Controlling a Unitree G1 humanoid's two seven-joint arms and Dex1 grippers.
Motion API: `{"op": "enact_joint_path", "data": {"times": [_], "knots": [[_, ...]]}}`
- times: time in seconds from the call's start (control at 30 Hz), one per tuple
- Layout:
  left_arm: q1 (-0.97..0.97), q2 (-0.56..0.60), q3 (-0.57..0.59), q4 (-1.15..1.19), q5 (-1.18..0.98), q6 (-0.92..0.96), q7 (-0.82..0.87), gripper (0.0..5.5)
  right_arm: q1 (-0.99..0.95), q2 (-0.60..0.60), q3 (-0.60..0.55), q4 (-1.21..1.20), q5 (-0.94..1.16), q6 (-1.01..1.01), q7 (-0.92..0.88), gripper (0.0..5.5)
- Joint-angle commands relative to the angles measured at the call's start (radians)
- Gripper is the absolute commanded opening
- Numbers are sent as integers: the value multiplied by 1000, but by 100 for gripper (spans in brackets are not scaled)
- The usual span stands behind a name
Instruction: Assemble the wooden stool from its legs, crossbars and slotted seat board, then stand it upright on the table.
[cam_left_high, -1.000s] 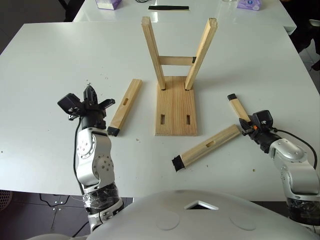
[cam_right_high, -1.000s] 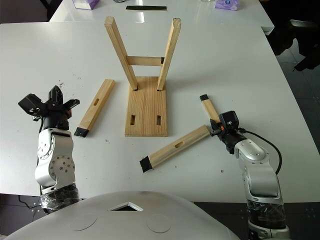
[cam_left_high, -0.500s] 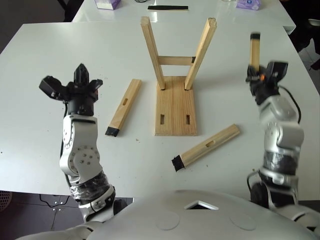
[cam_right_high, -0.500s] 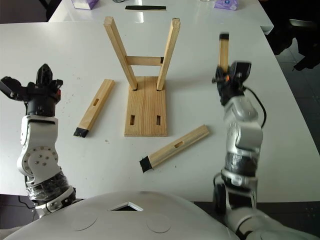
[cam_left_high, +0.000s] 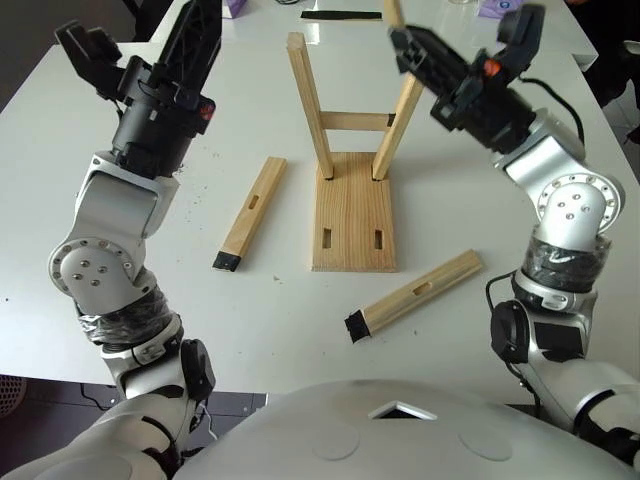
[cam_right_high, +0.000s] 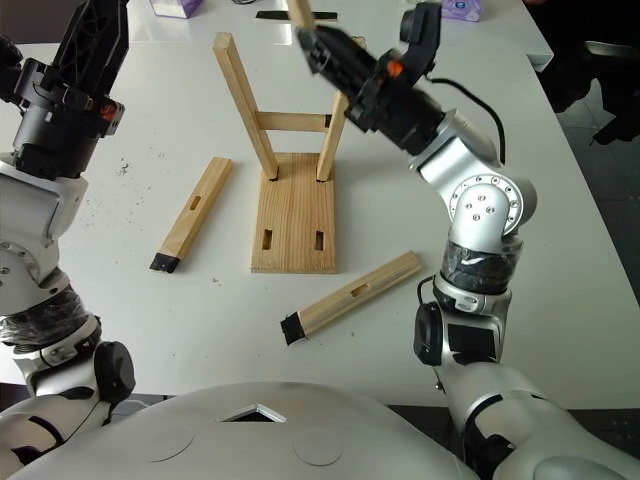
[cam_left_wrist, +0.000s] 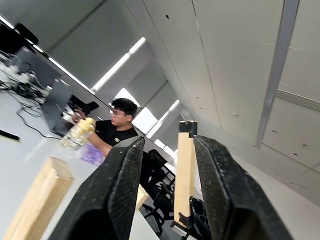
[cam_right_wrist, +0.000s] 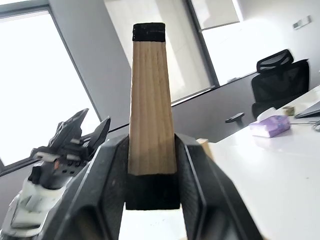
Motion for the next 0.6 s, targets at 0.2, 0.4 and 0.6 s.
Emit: {"op": "enact_joint_path", "data": {"times": [0.2, 0.4, 0.6], "knots": [[-148, 150, -112, 160, -179, 172, -115, 311, 17, -112, -29, -3, 241, 150, 105, 130], [-154, 168, -147, 172, -145, 201, -169, 311, 14, -125, 0, -14, 310, 176, 115, 130], [-163, 184, -188, 164, -113, 235, -228, 311, 44, -161, 44, -32, 330, 212, 135, 130]]}}
